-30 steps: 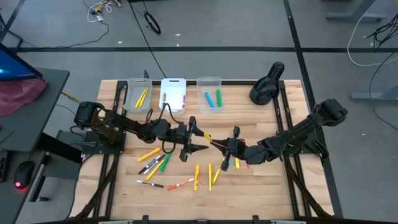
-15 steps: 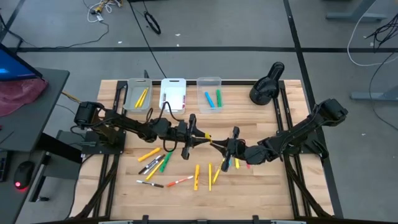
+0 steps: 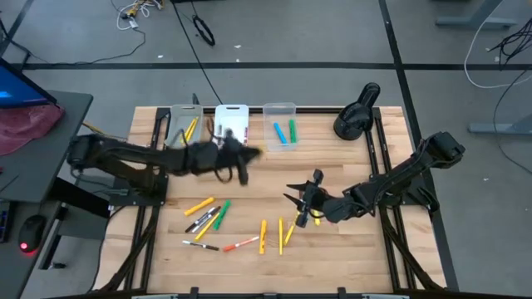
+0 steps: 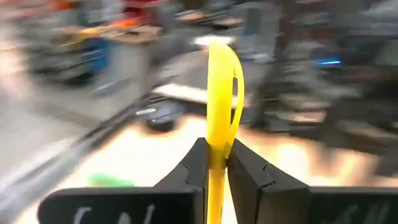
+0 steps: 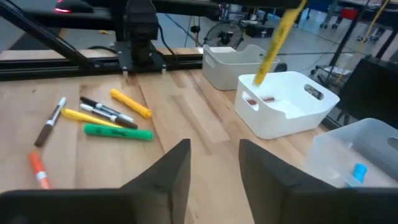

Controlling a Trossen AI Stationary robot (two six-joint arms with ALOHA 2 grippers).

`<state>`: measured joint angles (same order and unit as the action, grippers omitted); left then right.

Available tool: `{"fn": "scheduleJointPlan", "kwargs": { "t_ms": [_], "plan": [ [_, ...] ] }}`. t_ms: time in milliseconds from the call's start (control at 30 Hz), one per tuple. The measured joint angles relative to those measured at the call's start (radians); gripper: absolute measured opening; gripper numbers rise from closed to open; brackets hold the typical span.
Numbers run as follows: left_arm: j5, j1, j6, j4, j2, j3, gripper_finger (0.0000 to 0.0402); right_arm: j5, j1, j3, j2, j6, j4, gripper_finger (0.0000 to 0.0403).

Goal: Pick & Place Markers
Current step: Put the yellow marker into the gray bin

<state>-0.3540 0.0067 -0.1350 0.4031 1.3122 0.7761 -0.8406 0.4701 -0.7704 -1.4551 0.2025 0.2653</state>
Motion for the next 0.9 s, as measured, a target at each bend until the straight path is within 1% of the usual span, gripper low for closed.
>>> {"fn": "scheduleJointPlan", "kwargs": {
  "t_ms": [67, 133, 267, 333, 433, 600, 700, 767, 833, 900],
  "plan": [
    [-0.056, 0.07, -0.053, -0.115, -0.045, 0.0, 0.0039, -0.001, -0.009, 0.0, 0.0, -0.001, 0.0, 0.0142],
    [-0.062, 0.156, -0.102, -0.184, -0.062, 0.0, 0.0039, -0.001, -0.019, 0.0, 0.0, -0.001, 0.0, 0.0143],
    [0.008, 0.335, -0.136, -0.268, -0.041, 0.0, 0.0039, -0.001, -0.039, 0.0, 0.0, 0.002, 0.0, 0.0144],
    [0.033, 0.396, -0.134, -0.32, -0.024, -0.002, 0.0039, -0.001, -0.045, 0.0, 0.0, 0.001, 0.001, 0.0144],
    [0.035, 0.456, -0.115, -0.376, -0.028, 0.0, 0.0039, -0.001, -0.046, 0.0, 0.0, 0.0, 0.001, 0.0144],
    [0.032, 0.544, -0.117, -0.571, -0.106, -0.001, 0.0039, 0.0, -0.046, 0.0, 0.0, -0.001, 0.002, 0.0144],
    [-0.004, 0.606, -0.131, -0.708, -0.17, -0.001, 0.0039, 0.0, -0.056, 0.0, 0.0, -0.002, 0.002, 0.0144],
    [-0.049, 0.652, -0.147, -0.796, -0.203, -0.001, 0.0039, 0.0, -0.066, 0.0, 0.0, -0.003, 0.002, 0.0144],
    [-0.088, 0.703, -0.154, -0.863, -0.219, -0.001, 0.0039, 0.0, -0.076, 0.0, 0.0, -0.004, 0.002, 0.0144],
    [-0.092, 0.758, -0.169, -0.91, -0.219, -0.001, 0.0039, 0.0, -0.086, 0.0, 0.0, -0.002, 0.002, 0.0144]
  ]
}}
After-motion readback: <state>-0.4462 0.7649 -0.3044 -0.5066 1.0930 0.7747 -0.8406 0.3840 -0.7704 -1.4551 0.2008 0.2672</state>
